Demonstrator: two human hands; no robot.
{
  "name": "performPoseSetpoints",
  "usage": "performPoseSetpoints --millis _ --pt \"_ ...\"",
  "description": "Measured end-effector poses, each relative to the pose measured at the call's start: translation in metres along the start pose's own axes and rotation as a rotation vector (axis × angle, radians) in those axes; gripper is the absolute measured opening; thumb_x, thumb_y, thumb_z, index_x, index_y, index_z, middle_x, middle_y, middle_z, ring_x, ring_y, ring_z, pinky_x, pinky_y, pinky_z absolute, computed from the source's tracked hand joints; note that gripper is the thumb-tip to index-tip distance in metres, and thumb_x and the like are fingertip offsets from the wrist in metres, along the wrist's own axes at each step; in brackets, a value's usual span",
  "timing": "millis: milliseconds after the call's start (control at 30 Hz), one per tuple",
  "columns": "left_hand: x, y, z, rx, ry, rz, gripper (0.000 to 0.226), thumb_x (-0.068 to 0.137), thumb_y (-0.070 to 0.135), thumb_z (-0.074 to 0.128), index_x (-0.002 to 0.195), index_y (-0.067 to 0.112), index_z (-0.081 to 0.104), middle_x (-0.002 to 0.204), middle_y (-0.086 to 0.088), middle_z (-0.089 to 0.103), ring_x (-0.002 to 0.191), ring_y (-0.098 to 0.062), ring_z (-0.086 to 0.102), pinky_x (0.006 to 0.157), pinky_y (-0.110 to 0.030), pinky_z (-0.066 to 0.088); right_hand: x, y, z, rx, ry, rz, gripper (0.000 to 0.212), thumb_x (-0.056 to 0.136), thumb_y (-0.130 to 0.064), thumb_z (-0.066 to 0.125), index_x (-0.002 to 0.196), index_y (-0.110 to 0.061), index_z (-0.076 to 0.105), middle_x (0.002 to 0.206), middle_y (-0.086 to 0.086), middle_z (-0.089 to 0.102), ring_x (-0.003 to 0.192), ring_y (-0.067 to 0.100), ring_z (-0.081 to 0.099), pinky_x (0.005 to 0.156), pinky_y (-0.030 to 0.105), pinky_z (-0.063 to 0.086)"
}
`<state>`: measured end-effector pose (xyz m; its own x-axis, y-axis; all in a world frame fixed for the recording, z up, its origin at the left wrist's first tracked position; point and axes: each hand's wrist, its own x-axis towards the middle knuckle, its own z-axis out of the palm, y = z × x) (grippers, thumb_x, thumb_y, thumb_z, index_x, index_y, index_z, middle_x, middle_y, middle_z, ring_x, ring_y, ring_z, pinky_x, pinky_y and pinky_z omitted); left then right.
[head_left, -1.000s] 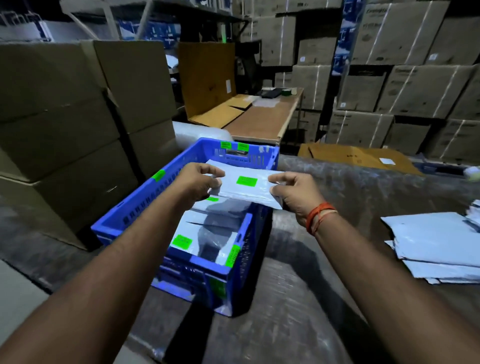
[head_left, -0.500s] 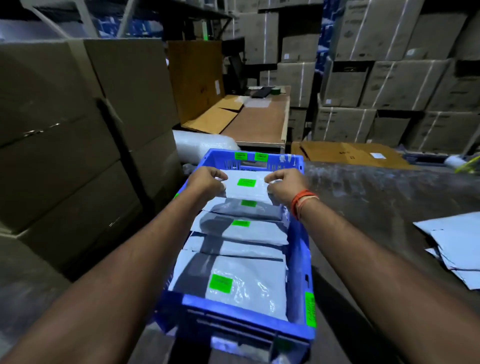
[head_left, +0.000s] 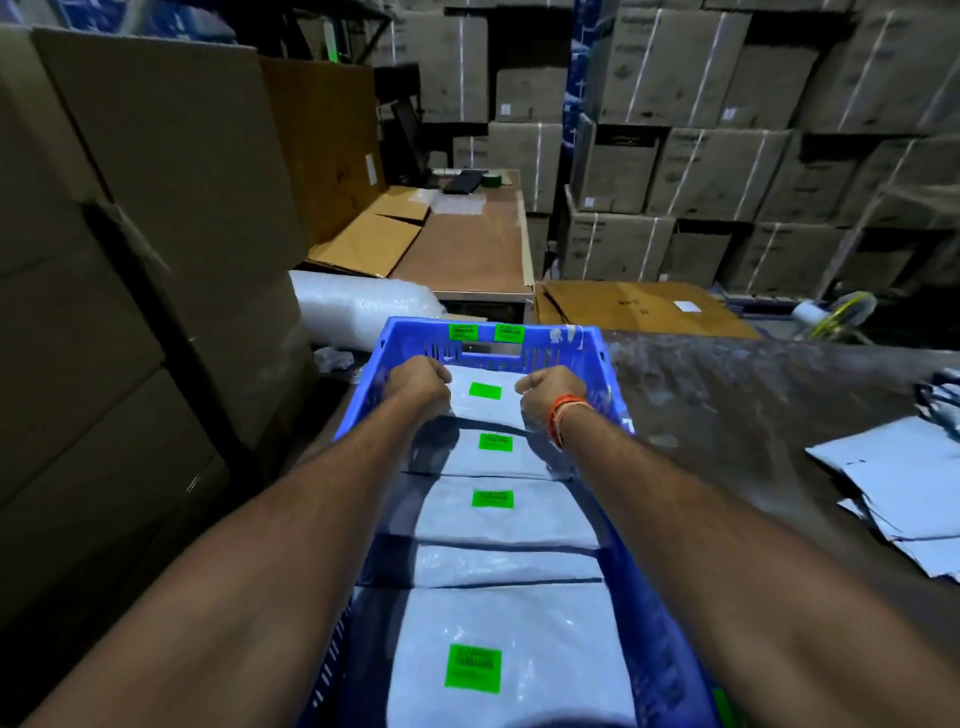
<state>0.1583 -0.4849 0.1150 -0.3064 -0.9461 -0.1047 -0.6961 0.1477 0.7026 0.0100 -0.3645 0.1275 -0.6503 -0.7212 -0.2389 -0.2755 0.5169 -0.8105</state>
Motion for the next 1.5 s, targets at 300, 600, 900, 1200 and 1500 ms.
performPoseSetpoints --millis 300,600,900,1200,1500 --pt "0.016 -0.007 0.021 0.206 -0.025 0.069 0.032 0.082 0.013 0.072 0.108 0.032 0.069 0.121 -0.002 0.068 0.114 -0.025 0.063 0.094 -0.036 0.055 0.022 0.009 0.011 -0.026 0.012 0.033 0.035 0.097 -0.009 0.056 0.131 -0.007 0.063 0.135 0.015 0.061 0.124 0.029 0.058 0.091 0.029 0.050" --pt "-0.008 0.021 0.013 0.337 0.075 0.227 0.042 0.087 0.025 0.067 0.128 0.034 0.063 0.135 -0.012 0.051 0.124 -0.034 0.052 0.104 -0.044 0.047 0.003 -0.002 -0.007 -0.202 0.213 -0.185 0.032 0.089 -0.006 0.063 0.116 -0.019 0.073 0.124 0.005 0.069 0.114 0.024 0.064 0.101 0.028 0.049" --pt "-0.090 0.139 0.042 0.126 0.004 0.552 0.036 0.082 0.028 0.069 0.118 0.028 0.072 0.118 -0.002 0.072 0.107 -0.023 0.068 0.088 -0.029 0.051 -0.050 0.015 -0.130 -0.171 0.392 -0.295 0.037 0.079 0.000 0.064 0.109 -0.018 0.076 0.115 0.003 0.073 0.102 0.018 0.066 0.090 0.027 0.051" --pt "-0.192 0.262 0.174 0.139 -0.062 0.667 0.031 0.089 0.023 0.068 0.119 0.022 0.071 0.120 -0.005 0.071 0.113 -0.023 0.064 0.085 -0.024 0.045 -0.070 0.150 -0.283 -0.207 0.493 -0.161 0.032 0.082 -0.008 0.065 0.108 -0.022 0.077 0.115 0.004 0.073 0.112 0.022 0.064 0.097 0.025 0.047" --pt "-0.267 0.301 0.381 0.129 -0.307 0.409 0.037 0.084 0.020 0.068 0.121 0.025 0.069 0.121 -0.003 0.071 0.114 -0.021 0.065 0.096 -0.027 0.051 -0.056 0.345 -0.386 -0.295 0.400 0.014 0.037 0.079 -0.009 0.065 0.114 -0.021 0.074 0.122 0.010 0.069 0.113 0.026 0.063 0.100 0.028 0.048"
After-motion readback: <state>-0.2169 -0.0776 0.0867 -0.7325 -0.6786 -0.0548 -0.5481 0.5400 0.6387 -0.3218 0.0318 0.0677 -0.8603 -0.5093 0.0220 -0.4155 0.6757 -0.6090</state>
